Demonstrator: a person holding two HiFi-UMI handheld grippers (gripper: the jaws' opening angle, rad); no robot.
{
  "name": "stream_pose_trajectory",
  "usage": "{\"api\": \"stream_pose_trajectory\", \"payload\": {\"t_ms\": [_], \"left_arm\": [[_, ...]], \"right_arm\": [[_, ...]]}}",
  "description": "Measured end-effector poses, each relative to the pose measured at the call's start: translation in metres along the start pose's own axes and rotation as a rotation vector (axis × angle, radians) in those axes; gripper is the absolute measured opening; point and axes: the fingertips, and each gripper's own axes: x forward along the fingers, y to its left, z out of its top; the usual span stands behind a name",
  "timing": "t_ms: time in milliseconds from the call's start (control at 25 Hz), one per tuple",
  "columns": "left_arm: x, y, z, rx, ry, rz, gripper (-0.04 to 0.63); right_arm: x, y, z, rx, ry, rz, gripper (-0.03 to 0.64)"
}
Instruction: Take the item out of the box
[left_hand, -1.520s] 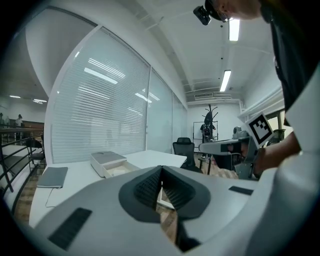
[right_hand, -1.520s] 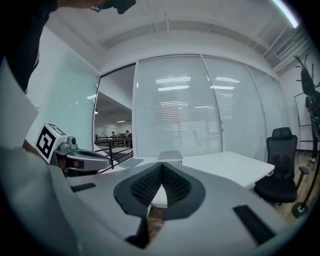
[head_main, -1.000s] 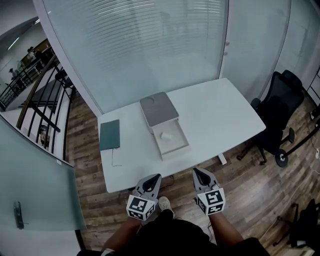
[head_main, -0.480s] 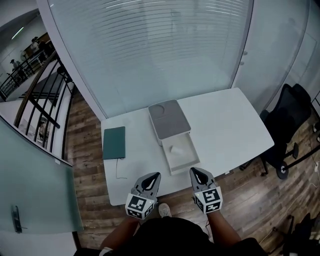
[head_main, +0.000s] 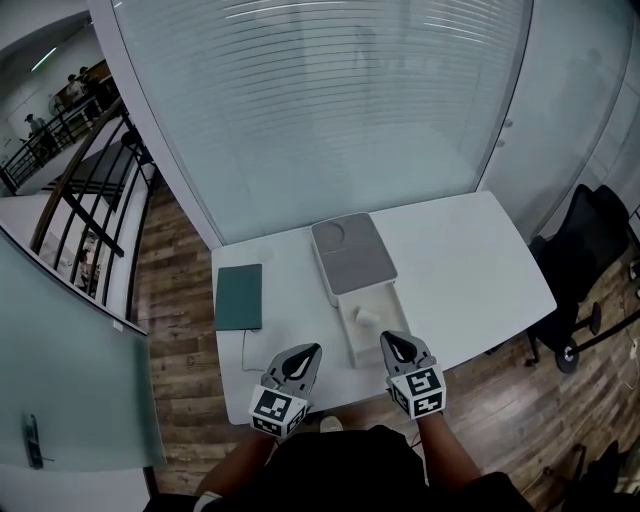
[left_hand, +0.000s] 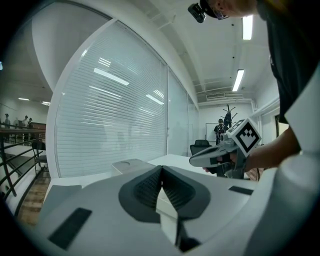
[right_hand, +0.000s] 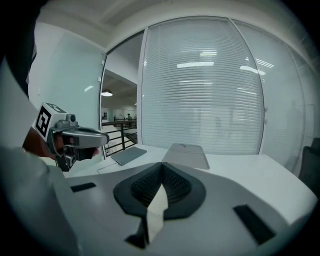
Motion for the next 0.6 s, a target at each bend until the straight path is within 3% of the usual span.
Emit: {"api": "stream_pose_trajectory", "payload": {"t_ms": [240, 600], "left_arm": [[0.007, 0.012, -0.016, -0.027, 0.041, 0.023, 0.011], [0.030, 0.031, -0.021, -0.069, 0.060, 0.118, 0.012]], "right_arm": [[0.020, -0.020, -0.008, -0.067, 0.085, 0.051, 0.009], [0.060, -0.025, -0.027, -0.228, 0.247, 0.213, 0.163]]}}
